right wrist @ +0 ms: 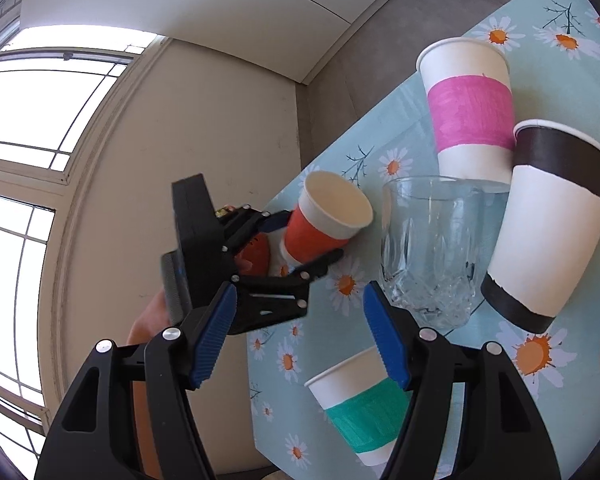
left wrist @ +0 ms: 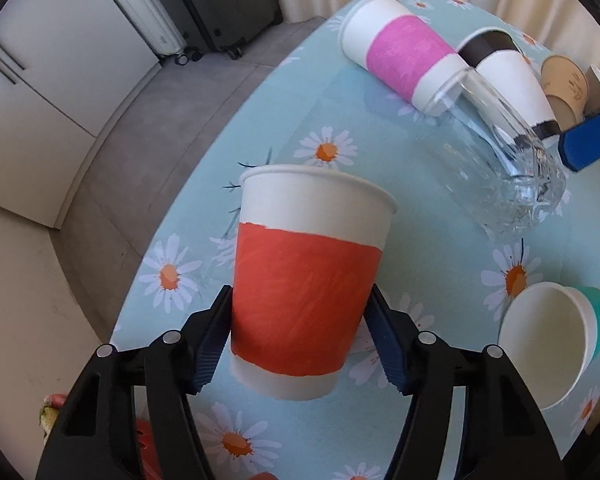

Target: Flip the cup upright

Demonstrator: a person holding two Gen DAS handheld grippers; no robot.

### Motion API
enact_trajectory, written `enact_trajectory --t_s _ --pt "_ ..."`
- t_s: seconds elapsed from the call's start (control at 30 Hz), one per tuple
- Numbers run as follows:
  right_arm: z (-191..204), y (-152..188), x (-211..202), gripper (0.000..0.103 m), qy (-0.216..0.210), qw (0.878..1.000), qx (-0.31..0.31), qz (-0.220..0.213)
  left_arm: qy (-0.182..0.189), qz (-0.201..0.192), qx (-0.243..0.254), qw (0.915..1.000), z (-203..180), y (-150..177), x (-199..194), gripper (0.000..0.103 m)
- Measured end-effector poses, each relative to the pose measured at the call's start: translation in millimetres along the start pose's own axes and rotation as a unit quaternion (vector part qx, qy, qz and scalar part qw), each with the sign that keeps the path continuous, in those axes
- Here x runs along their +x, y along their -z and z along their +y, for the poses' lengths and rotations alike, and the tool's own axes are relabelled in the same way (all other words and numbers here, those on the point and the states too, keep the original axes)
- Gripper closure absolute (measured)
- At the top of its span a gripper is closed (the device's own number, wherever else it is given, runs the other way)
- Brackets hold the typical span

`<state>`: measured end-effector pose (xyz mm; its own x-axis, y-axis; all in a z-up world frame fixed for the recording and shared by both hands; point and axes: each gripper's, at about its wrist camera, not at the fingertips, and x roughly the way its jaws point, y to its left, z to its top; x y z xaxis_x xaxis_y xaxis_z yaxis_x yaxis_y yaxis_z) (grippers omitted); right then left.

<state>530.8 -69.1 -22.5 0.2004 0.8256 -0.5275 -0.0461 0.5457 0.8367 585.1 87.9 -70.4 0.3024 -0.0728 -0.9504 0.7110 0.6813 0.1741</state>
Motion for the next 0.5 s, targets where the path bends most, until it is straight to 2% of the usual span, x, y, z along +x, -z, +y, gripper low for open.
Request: enact_trajectory --t_s 0.33,0.5 --pt "-2.0 11.8 -6.3 0.036 0.003 1.0 -0.002 0.002 0.012 -0.016 -0.022 0.9996 -5.3 4.9 -20.9 0.04" --pt "-1.0 23.6 -16.7 0.036 0.0 1.0 -0.004 0.006 0.017 -0.037 -0.042 0.9983 -10.5 10.0 -37.6 0.04"
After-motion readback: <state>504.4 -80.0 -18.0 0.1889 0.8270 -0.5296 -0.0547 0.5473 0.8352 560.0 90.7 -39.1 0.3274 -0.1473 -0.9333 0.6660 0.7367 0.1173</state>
